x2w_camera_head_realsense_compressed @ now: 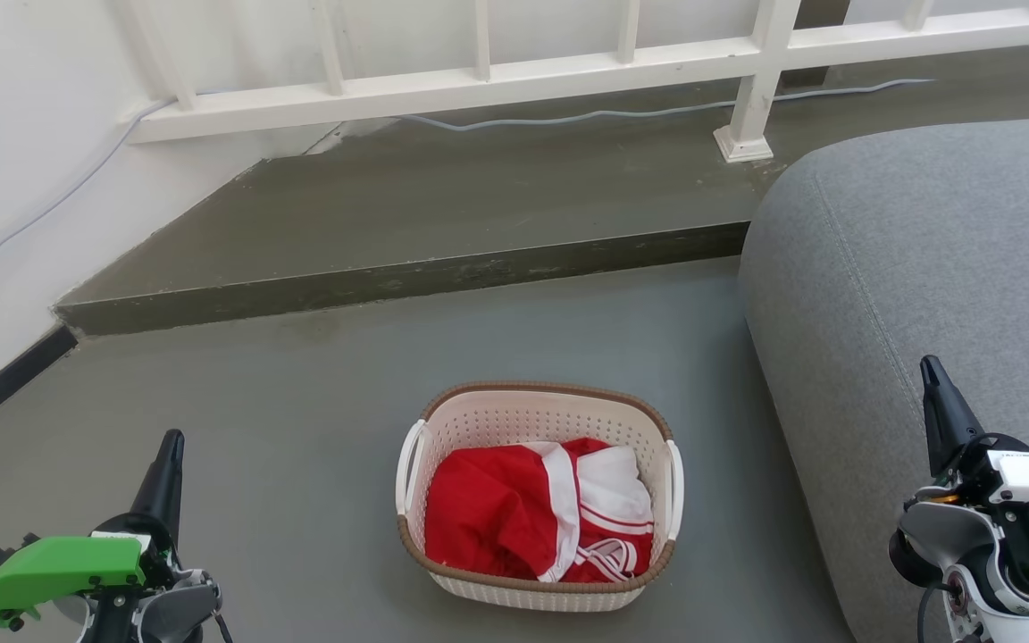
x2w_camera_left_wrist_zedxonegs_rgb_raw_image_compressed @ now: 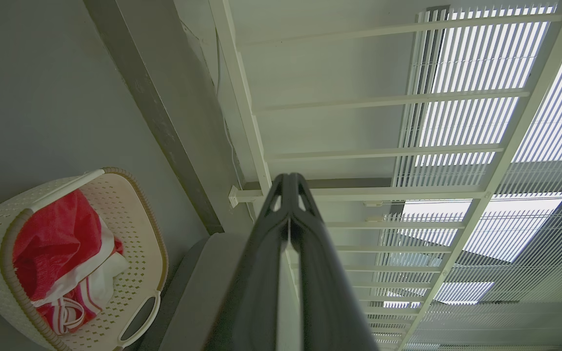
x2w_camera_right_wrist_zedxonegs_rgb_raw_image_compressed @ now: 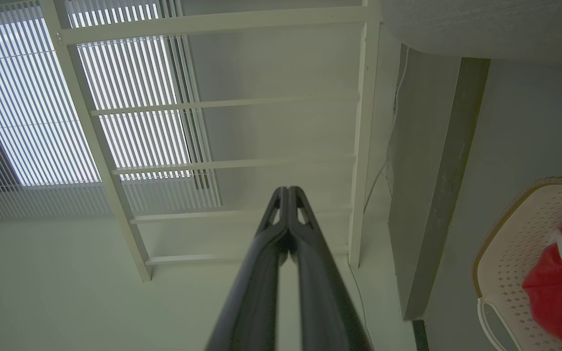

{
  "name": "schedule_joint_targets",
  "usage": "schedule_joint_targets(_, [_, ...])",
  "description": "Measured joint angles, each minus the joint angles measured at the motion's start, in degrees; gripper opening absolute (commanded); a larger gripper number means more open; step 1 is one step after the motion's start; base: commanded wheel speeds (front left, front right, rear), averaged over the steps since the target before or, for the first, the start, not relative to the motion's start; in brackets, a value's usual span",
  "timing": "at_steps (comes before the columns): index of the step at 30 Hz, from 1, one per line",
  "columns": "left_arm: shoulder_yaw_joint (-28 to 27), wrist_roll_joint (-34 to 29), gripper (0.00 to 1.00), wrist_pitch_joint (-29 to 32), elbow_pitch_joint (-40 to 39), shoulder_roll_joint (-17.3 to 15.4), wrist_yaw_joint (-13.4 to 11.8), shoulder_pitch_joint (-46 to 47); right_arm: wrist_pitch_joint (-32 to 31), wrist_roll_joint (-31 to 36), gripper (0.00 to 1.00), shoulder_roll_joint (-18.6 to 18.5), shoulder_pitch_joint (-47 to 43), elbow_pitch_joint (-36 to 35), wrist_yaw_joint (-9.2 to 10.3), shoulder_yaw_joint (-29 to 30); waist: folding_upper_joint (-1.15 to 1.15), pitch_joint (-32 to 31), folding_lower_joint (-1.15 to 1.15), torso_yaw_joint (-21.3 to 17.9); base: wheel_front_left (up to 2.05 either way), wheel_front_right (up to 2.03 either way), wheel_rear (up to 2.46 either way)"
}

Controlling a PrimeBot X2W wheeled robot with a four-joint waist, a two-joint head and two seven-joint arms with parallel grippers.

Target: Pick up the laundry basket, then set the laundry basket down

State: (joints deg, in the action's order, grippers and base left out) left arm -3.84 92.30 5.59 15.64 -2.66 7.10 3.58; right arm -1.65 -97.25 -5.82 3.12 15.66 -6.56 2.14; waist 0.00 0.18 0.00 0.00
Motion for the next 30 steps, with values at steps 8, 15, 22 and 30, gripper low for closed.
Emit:
schedule_joint_targets(8, [-0.01,0.0,0.0,0.0,0.0,0.0,0.0,0.0,0.0,0.0,0.0,0.01,0.0,-0.01,0.0,0.08,0.0,0.0,0.0,0.0,0.0,0.0,0.0])
schedule_joint_targets(15, [-0.01,0.0,0.0,0.01,0.0,0.0,0.0,0.0,-0.01,0.01,0.0,0.02,0.0,-0.01,0.0,0.14,0.0,0.0,0.0,0.0,0.0,0.0,0.0])
schedule_joint_targets(22, [-0.02,0.0,0.0,0.18,0.0,0.0,0.0,0.0,-0.42,0.09,0.0,0.07,0.0,-0.03,0.0,0.24,0.0,0.0,0.0,0.0,0.0,0.0,0.0])
schedule_joint_targets(30, [-0.03,0.0,0.0,0.18,0.0,0.01,0.0,0.0,-0.42,0.09,0.0,0.21,0.0,-0.03,0.0,0.31,0.0,0.0,0.0,0.0,0.0,0.0,0.0])
